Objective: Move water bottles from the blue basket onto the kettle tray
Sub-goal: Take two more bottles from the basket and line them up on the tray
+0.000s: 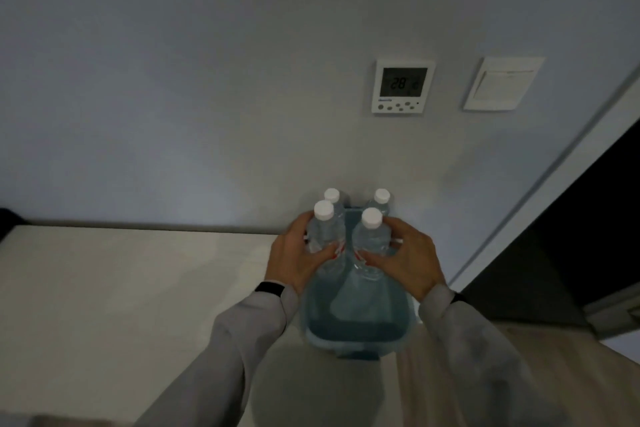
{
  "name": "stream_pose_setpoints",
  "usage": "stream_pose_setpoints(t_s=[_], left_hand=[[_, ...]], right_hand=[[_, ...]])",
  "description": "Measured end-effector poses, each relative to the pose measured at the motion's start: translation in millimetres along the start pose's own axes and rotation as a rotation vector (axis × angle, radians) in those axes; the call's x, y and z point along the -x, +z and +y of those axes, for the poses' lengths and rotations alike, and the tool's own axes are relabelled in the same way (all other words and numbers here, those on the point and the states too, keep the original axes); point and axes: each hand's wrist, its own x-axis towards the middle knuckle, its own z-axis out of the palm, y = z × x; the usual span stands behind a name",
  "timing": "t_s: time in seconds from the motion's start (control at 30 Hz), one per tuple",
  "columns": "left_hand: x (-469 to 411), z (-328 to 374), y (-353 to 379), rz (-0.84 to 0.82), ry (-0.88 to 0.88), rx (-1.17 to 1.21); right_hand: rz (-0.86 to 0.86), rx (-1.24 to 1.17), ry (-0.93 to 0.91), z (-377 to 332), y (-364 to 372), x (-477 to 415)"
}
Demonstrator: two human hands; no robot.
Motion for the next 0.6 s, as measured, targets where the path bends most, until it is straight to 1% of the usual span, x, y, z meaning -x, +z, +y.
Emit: stream_pose_setpoints(t_s=[0.17, 0.33, 0.5, 0.6], left_hand=[[15, 17, -55, 0.141, 0.088, -0.029], [42, 20, -121, 0.248, 0.118, -0.068], [97, -5, -211, 0.361, 0.105, -0.123], [135, -29, -266, 0.426, 0.086, -0.134]], right_hand=[[0.045, -0.003, -0.193, -56, -3, 1], [0.044, -0.050, -0.263, -112, 12, 9], [0.017, -0.047, -0.392, -183, 70, 41], [-0.025, -0.052, -0.426, -222, 118, 64]])
